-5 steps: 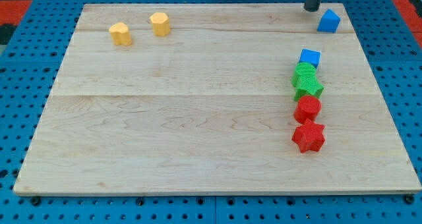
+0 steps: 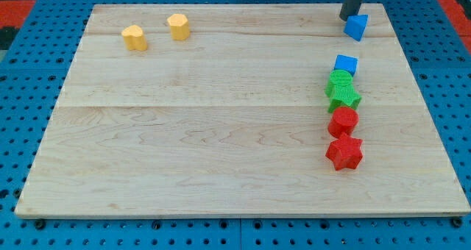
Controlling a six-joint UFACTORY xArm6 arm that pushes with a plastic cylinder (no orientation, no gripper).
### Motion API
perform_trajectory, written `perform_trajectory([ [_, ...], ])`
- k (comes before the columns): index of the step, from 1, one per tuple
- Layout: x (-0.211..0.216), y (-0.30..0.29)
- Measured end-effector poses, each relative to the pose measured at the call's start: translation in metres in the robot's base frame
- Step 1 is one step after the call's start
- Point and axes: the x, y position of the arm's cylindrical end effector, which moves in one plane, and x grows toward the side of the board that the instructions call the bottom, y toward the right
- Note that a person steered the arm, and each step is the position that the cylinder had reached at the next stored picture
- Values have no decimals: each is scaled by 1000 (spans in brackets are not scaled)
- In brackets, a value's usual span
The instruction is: Move the blue triangle to the line of blocks
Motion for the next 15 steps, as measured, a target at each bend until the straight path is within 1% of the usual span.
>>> perform_trajectory([
  [1, -3, 30],
  [2, 8, 59],
  [4, 15, 24],
  [5, 41, 2],
  [6, 55, -29],
  [7, 70, -45],
  [8, 53, -21],
  [9, 26, -32],
  [10, 30, -75],
  [11, 45, -96],
  [12, 57, -75],
  [14, 57, -57],
  [15, 64, -32],
])
